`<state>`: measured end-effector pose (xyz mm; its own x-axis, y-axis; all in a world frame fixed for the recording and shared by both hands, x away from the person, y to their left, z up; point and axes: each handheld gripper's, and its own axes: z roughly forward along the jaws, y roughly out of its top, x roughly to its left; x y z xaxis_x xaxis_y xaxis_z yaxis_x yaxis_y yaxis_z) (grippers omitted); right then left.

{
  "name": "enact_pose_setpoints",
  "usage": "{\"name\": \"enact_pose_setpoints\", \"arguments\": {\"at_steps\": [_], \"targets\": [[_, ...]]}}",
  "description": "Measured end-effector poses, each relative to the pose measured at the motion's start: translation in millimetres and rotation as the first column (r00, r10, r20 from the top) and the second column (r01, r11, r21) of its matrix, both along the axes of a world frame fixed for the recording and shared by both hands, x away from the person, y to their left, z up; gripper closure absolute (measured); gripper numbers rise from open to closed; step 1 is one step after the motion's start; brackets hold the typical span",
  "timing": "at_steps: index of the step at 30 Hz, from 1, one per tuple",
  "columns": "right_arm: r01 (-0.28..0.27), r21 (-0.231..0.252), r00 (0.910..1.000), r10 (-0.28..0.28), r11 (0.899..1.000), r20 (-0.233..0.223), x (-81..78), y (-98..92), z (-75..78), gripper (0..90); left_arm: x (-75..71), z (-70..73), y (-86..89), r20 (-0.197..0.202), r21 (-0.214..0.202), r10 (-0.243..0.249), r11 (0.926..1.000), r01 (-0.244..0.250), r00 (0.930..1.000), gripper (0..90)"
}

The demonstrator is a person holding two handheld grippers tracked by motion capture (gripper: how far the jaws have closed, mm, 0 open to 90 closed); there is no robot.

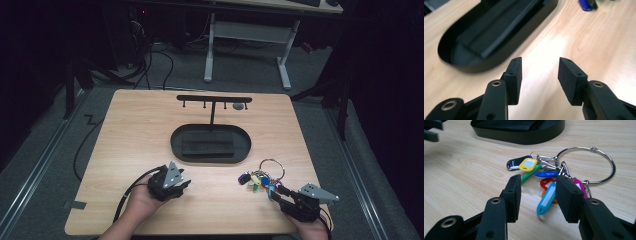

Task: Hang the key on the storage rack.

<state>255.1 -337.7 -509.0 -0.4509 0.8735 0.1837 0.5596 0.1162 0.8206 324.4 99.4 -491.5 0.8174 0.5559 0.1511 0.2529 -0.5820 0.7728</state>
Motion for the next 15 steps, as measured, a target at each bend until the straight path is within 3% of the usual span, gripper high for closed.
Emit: {"name": "enact_pose_setpoints", "arguments": {"at_steps": [5,7,8,11,12,15], "targets": [[-0.005,-0.004,1.0,0.005,1.0,-0.002,0.4,-0.1,-1.1,56.9,-17.2,-7.6,32.9,-0.047,-0.081,0.056,0.9949,-0.06,0.9973,53.8],[-0.024,-0.008,0.9997,0.024,1.0,0.004,0.3,-0.1,-1.6,55.9,-28.0,-14.3,60.0,-0.071,-0.138,0.109,0.9834,-0.118,0.9915,51.0],[-0.024,-0.008,0.9997,0.024,1.0,0.004,0.3,-0.1,-1.6,55.9,-28.0,-14.3,60.0,-0.071,-0.138,0.109,0.9834,-0.118,0.9915,50.1],[-0.019,-0.012,0.9998,0.019,1.0,-0.004,0.6,0.6,-3.2,55.8,-36.7,-23.6,81.7,-0.113,-0.2,0.162,0.9625,-0.183,0.9802,47.6],[-0.008,-0.022,1.0,0.008,1.0,-0.003,0.3,1.0,-3.2,55.8,-37.7,-24.6,89.2,-0.151,-0.217,0.168,0.9558,-0.199,0.9741,44.9],[0.004,-0.027,1.0,-0.004,1.0,-0.001,-0.7,1.4,-2.0,55.7,-38.4,-23.7,92.6,-0.157,-0.226,0.172,0.9523,-0.205,0.9725,41.6]]}}
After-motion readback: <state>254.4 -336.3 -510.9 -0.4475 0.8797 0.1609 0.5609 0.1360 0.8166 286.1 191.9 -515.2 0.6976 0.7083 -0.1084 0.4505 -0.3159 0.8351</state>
